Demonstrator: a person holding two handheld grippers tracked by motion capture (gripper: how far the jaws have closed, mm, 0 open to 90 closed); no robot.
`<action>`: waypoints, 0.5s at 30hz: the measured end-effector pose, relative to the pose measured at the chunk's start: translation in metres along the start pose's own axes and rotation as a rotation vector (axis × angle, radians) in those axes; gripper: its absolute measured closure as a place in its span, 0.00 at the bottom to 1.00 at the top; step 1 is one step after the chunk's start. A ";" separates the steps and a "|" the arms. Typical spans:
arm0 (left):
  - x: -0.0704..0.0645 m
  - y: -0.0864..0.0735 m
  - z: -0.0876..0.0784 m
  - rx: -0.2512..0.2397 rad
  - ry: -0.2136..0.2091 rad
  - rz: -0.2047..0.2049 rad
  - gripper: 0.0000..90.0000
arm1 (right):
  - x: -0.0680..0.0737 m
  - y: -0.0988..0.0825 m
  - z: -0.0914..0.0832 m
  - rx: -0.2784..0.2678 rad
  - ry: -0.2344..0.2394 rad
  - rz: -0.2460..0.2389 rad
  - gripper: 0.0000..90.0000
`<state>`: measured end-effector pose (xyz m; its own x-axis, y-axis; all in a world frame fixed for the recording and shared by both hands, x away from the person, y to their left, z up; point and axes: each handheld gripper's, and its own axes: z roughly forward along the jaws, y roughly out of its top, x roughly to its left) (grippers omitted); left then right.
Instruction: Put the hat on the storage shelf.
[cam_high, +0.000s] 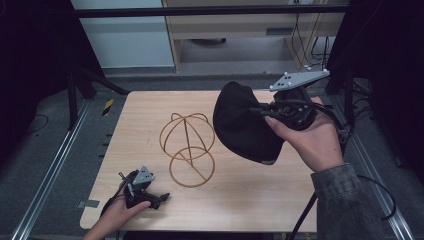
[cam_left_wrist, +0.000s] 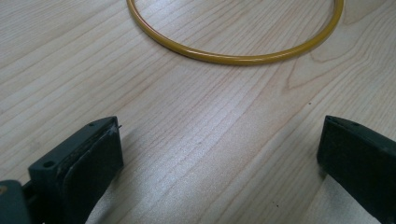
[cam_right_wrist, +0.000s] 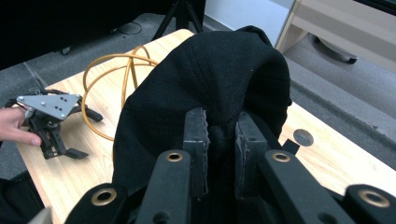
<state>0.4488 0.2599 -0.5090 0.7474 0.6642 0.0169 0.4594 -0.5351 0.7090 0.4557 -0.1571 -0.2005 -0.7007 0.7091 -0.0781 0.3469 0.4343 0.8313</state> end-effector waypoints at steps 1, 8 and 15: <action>0.000 0.000 0.000 0.000 0.000 0.000 0.00 | 0.000 0.001 -0.001 0.003 0.002 0.000 0.87; 0.000 0.000 0.000 -0.003 0.002 -0.003 0.00 | 0.004 0.012 -0.003 -0.025 0.022 -0.002 0.87; 0.000 0.000 0.000 -0.002 0.001 -0.002 0.00 | 0.010 0.019 0.004 -0.034 0.043 -0.007 0.87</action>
<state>0.4487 0.2598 -0.5091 0.7459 0.6658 0.0162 0.4600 -0.5327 0.7104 0.4580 -0.1398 -0.1873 -0.7294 0.6813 -0.0612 0.3211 0.4200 0.8488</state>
